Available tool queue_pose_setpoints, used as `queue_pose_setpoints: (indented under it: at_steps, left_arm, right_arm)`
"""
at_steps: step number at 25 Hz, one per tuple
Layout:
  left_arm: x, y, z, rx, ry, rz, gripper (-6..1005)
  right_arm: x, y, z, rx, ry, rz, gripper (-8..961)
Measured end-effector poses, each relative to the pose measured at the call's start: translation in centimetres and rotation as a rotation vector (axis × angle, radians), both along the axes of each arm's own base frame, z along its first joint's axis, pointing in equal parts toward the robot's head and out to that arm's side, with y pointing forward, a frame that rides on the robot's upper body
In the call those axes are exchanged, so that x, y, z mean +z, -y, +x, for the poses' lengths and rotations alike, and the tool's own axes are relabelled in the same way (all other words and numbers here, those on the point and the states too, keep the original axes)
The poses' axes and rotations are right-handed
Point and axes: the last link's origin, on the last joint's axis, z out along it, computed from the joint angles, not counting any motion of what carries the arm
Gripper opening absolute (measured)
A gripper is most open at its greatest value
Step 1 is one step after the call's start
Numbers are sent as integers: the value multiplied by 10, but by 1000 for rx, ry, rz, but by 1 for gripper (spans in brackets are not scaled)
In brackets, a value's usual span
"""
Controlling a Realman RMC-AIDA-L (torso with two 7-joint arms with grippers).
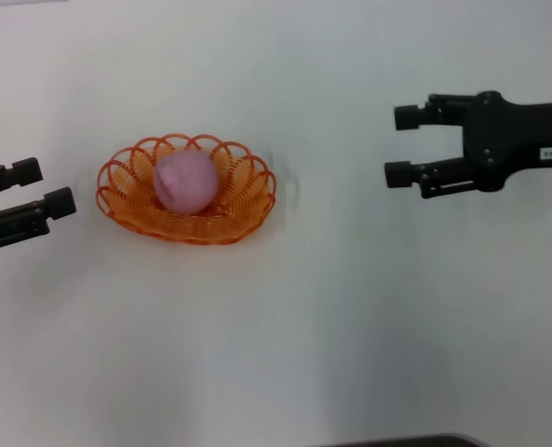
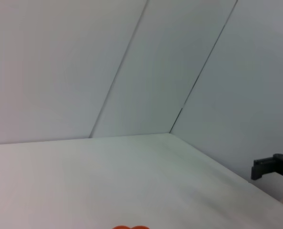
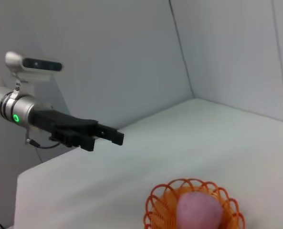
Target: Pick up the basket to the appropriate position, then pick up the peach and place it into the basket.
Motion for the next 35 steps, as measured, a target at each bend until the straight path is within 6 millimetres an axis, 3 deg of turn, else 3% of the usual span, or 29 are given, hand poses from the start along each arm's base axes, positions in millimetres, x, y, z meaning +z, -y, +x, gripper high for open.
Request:
queue_pose_setpoints:
  at_steps: [35]
  left_arm:
    - [-3,2,1,-7,-5,-20,829]
  right_arm:
    - [-6,1,1,-10,11,-20,924]
